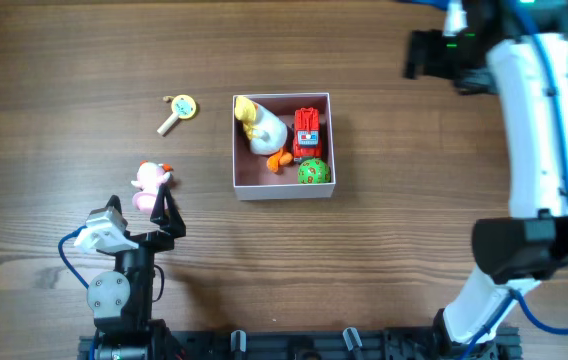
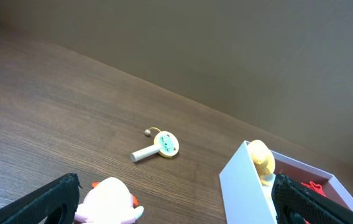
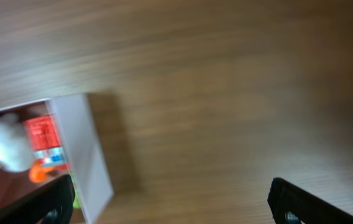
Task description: Pack container
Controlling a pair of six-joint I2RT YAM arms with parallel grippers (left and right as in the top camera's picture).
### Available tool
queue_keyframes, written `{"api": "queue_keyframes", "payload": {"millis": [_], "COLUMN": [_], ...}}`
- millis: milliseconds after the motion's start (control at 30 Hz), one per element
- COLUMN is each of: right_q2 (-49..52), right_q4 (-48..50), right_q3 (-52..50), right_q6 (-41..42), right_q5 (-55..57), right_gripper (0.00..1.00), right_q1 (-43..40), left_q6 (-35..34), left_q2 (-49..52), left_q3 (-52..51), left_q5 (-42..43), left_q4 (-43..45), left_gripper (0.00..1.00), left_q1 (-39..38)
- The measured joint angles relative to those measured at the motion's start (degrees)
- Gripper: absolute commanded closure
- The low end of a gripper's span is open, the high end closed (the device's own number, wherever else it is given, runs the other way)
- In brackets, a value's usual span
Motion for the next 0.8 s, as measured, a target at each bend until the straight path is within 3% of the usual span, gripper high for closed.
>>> {"api": "queue_keyframes", "payload": {"millis": [433,800], "right_q2": [-0.61,-0.61], "right_q4": [-2.47,3.13], "right_q3": [0.00,-0.02], "right_q6": [-1.05,-4.04], "right_q5": [5.09,6.36], "right_gripper": [0.01,0.01], "right_q1": [-13.99,-22.97], "left_q6": [0.00,0.00], "left_q2": [0.00,0.00], "left_q3": [0.00,0.00], "left_q5": [0.00,0.00], "left_q4": [0.00,0.00], "left_gripper": [0.00,0.00], "left_q1": [0.00,0.00]}}
